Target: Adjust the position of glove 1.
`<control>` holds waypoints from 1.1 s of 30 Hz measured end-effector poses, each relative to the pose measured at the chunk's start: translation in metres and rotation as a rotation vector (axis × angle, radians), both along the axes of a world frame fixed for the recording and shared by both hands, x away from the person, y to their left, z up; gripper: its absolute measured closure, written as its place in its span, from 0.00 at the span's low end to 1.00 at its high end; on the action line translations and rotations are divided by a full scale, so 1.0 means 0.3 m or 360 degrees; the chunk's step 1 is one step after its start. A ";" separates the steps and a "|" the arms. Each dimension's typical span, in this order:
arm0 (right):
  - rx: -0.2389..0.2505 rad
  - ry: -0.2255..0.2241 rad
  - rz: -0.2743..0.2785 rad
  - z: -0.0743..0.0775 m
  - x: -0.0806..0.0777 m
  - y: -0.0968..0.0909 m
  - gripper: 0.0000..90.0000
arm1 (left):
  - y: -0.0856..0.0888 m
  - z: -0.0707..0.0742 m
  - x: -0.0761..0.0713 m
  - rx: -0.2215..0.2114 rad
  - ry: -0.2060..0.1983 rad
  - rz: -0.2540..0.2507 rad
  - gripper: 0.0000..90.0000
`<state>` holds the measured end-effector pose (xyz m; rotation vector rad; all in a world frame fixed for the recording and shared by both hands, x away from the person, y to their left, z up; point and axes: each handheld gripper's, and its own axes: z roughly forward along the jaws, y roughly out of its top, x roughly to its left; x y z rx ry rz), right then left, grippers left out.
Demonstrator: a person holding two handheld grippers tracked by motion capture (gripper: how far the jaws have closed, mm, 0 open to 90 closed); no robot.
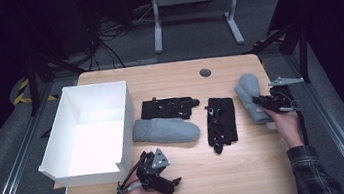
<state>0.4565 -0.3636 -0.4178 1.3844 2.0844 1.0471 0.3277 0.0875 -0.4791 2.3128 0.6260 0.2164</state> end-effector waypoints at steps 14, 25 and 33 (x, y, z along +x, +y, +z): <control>0.0112 -0.0043 0.0214 0.062 -0.125 0.050 0.95 | 0.000 0.000 -0.001 -0.0001 -0.0002 0.0003 0.00; 0.0122 -0.0067 0.0475 0.080 -0.240 0.134 0.95 | 0.000 0.000 -0.001 -0.0001 -0.0001 0.0004 0.00; 0.0130 -0.0066 0.0636 0.073 -0.313 0.177 0.95 | 0.000 0.000 -0.001 -0.0001 -0.0002 0.0006 0.00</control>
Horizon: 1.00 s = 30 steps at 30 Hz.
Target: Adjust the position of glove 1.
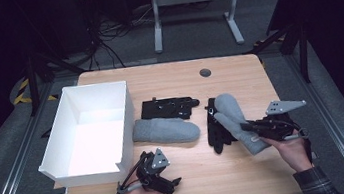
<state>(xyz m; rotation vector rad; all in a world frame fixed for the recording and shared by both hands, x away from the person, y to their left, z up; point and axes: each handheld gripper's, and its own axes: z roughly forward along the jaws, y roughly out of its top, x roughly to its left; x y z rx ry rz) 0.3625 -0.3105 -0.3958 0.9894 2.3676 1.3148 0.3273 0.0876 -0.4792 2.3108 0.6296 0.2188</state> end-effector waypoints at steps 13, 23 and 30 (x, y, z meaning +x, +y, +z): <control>-0.0010 0.0028 0.0338 -0.025 -0.112 0.132 0.95 | 0.000 0.000 0.000 0.0001 0.0000 -0.0001 0.00; -0.0057 0.0062 0.0595 -0.060 -0.155 0.243 0.94 | 0.000 0.000 0.000 -0.0001 0.0000 0.0000 0.00; -0.0089 0.0074 0.0735 -0.085 -0.174 0.293 0.94 | 0.000 0.000 0.000 0.0001 0.0000 0.0000 0.00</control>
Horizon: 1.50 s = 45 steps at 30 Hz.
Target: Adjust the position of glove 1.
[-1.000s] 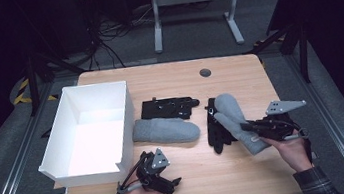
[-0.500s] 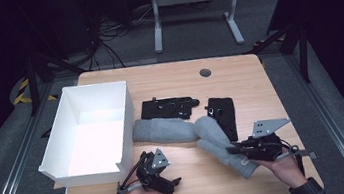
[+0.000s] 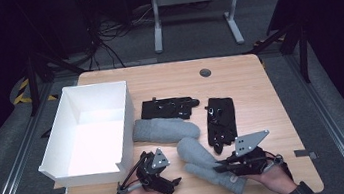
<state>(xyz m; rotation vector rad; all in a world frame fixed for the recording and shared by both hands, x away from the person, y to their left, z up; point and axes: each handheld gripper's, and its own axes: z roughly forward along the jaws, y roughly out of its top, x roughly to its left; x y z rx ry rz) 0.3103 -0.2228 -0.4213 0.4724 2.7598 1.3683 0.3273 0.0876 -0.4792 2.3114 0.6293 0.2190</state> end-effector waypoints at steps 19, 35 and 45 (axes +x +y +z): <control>-0.0085 -0.0055 -0.0142 -0.008 0.007 -0.055 0.78 | 0.007 0.045 -0.027 0.0051 0.0050 0.0110 0.29; -0.0297 0.0031 -0.0118 -0.058 0.002 -0.092 1.00 | -0.073 0.098 -0.018 0.0034 0.0078 0.0126 1.00; -0.0290 0.0083 0.0000 -0.080 -0.009 -0.023 1.00 | -0.135 0.096 0.013 0.0021 0.0110 0.0110 1.00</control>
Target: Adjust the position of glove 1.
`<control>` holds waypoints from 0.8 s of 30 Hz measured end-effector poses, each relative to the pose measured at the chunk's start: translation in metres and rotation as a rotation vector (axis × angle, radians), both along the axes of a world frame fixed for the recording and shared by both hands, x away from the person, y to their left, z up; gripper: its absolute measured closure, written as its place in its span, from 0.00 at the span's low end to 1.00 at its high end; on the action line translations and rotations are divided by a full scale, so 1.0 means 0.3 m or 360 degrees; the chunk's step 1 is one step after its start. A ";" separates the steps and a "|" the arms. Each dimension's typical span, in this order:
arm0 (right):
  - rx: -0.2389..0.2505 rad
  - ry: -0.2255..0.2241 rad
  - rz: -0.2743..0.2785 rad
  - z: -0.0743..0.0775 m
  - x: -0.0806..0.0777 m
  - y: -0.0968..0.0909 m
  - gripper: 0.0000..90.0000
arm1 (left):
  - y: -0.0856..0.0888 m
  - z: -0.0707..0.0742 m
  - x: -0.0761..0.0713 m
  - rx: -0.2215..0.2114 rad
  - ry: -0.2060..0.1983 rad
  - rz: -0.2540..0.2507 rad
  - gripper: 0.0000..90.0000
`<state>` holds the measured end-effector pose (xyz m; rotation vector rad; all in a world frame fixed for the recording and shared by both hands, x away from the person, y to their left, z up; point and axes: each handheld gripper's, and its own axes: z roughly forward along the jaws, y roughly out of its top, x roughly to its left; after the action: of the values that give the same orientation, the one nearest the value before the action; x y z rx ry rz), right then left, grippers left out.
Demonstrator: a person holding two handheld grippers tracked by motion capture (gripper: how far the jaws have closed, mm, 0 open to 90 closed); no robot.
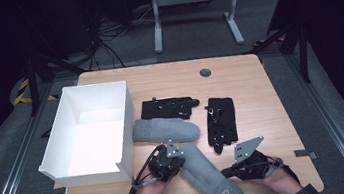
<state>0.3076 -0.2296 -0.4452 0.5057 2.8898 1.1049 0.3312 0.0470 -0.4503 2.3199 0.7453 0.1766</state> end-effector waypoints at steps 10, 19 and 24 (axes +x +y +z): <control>0.0015 0.0021 0.0082 -0.018 0.005 0.080 1.00 | -0.067 0.006 0.024 0.0004 0.0001 -0.0061 1.00; 0.0038 0.0014 0.0106 -0.026 0.013 0.136 1.00 | -0.121 0.018 0.060 0.0016 -0.0011 -0.0097 1.00; 0.0056 0.0003 0.0120 -0.031 0.017 0.170 1.00 | -0.137 0.024 0.070 0.0007 -0.0016 -0.0101 1.00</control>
<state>0.3127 -0.1786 -0.4546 0.4015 2.9186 1.1673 0.3521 0.0060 -0.4432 2.3420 0.6658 0.1611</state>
